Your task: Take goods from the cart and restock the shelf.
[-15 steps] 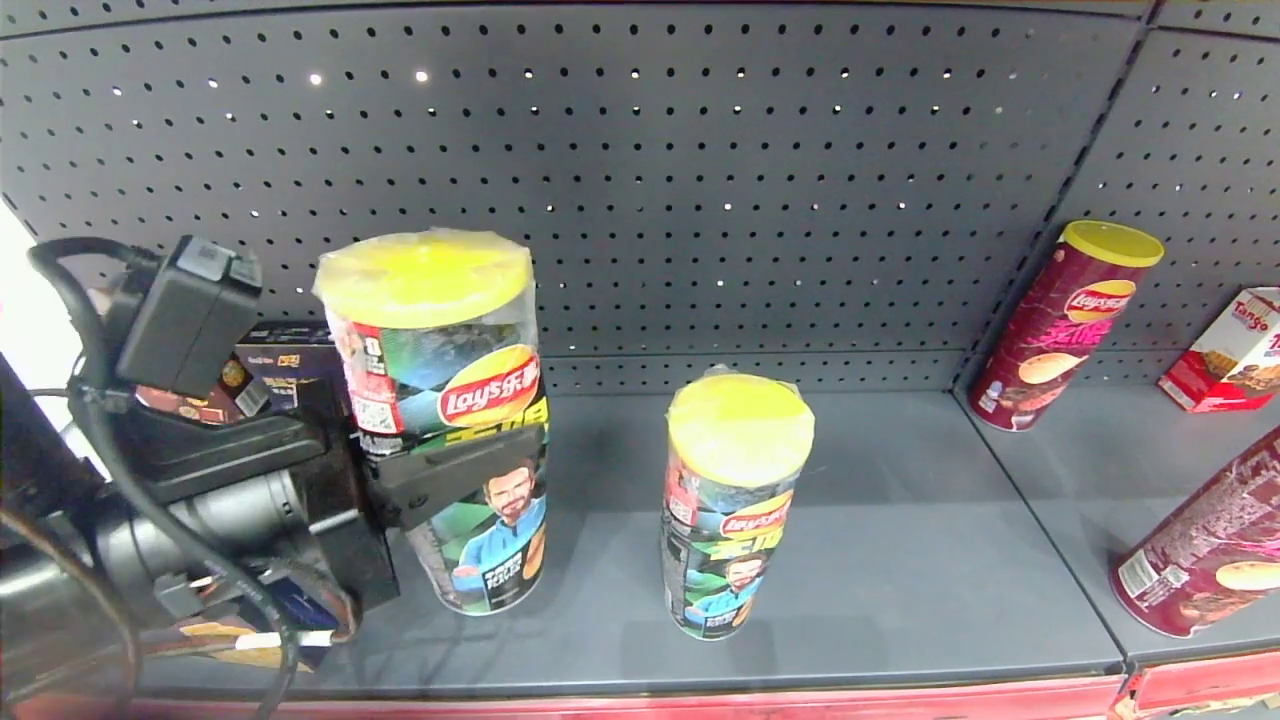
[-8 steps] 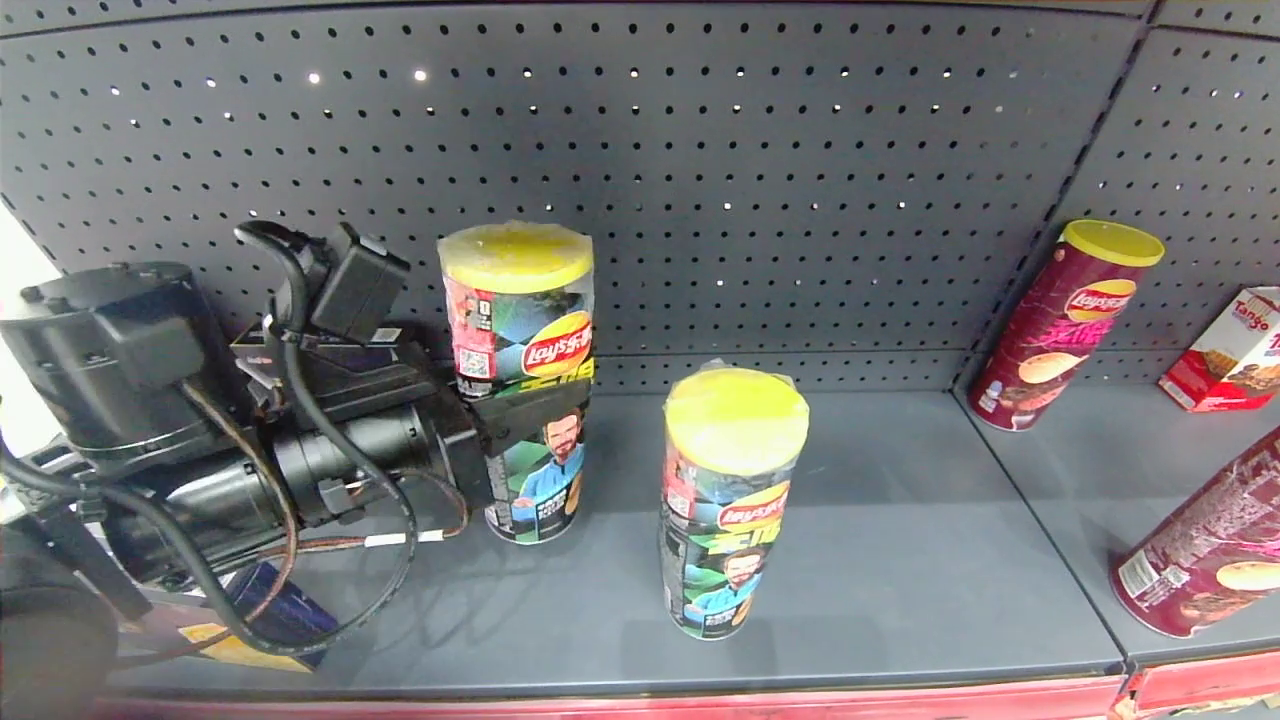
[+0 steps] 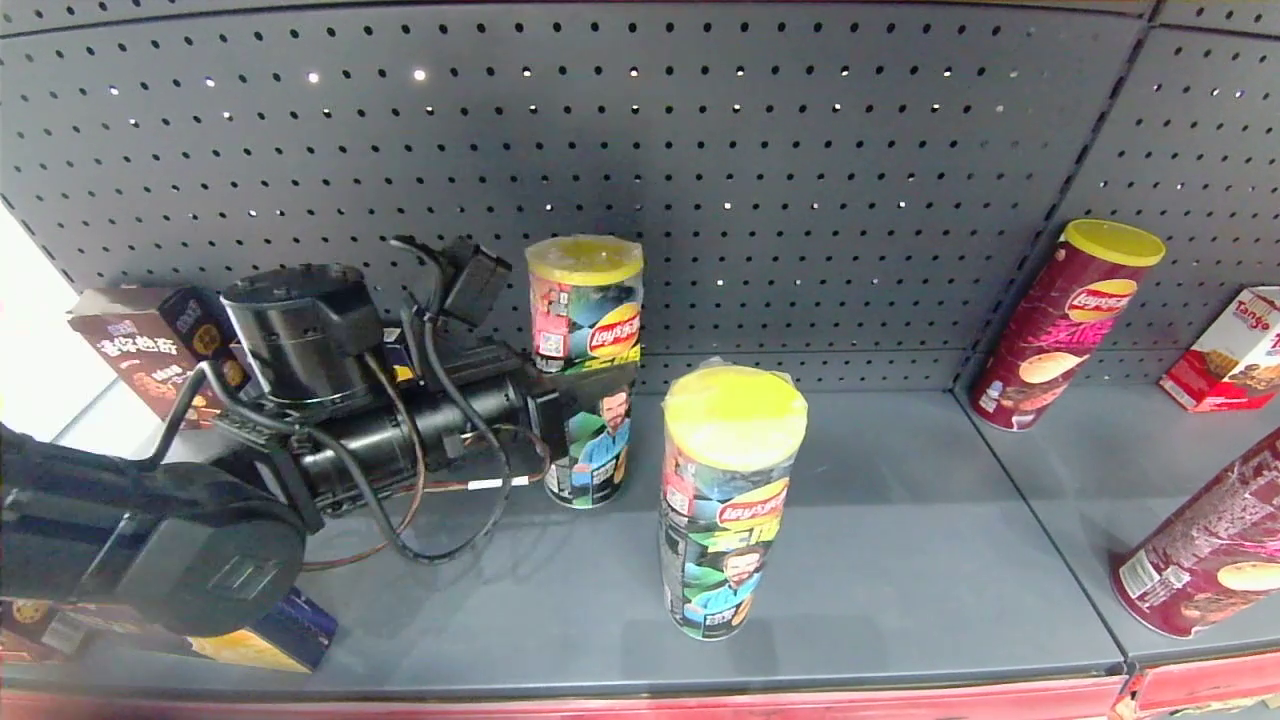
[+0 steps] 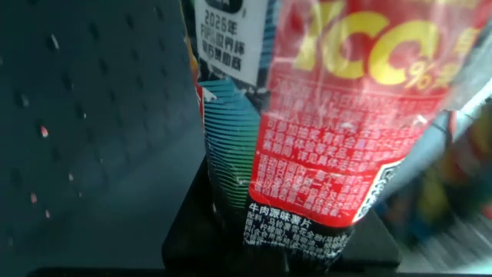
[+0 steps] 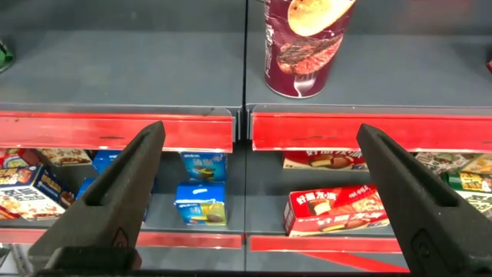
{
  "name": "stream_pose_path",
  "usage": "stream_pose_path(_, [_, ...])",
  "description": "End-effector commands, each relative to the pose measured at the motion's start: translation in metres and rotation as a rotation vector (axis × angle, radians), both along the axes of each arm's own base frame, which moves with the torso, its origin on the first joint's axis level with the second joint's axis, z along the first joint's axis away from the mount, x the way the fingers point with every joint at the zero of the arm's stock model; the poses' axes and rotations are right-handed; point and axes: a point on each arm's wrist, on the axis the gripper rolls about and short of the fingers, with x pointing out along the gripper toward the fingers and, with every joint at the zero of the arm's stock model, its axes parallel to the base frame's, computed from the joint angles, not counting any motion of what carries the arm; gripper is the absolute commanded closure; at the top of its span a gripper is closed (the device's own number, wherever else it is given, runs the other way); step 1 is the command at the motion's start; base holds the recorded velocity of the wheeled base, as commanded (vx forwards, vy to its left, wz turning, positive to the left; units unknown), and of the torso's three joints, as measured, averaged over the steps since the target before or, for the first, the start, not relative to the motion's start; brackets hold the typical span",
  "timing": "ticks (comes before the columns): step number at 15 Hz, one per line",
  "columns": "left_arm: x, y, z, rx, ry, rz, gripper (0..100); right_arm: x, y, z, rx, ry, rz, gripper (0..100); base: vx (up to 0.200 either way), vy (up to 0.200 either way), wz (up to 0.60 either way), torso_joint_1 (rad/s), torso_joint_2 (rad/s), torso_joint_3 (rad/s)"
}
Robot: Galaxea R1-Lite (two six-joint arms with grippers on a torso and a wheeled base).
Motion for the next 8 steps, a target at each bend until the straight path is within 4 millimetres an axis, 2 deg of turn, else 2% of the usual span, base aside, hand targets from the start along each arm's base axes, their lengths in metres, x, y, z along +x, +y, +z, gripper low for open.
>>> stream_pose_path(1, [0.027,-0.013,-0.015,0.005,0.014,-0.004,100,0.000,0.000,0.000,0.000,0.001,0.001,0,0.000,0.000,0.00,0.000,0.00,0.000])
stream_pose_path(5, [0.053,-0.025,-0.020,-0.022,-0.053,-0.007,100,0.000,0.000,0.000,0.000,0.002,0.001,0,0.000,0.000,0.00,0.000,0.00,0.000])
stream_pose_path(8, [0.061,-0.030,-0.021,-0.030,-0.071,-0.008,100,0.000,0.000,0.000,0.000,0.002,0.001,0,0.000,0.000,0.00,0.000,0.00,0.000])
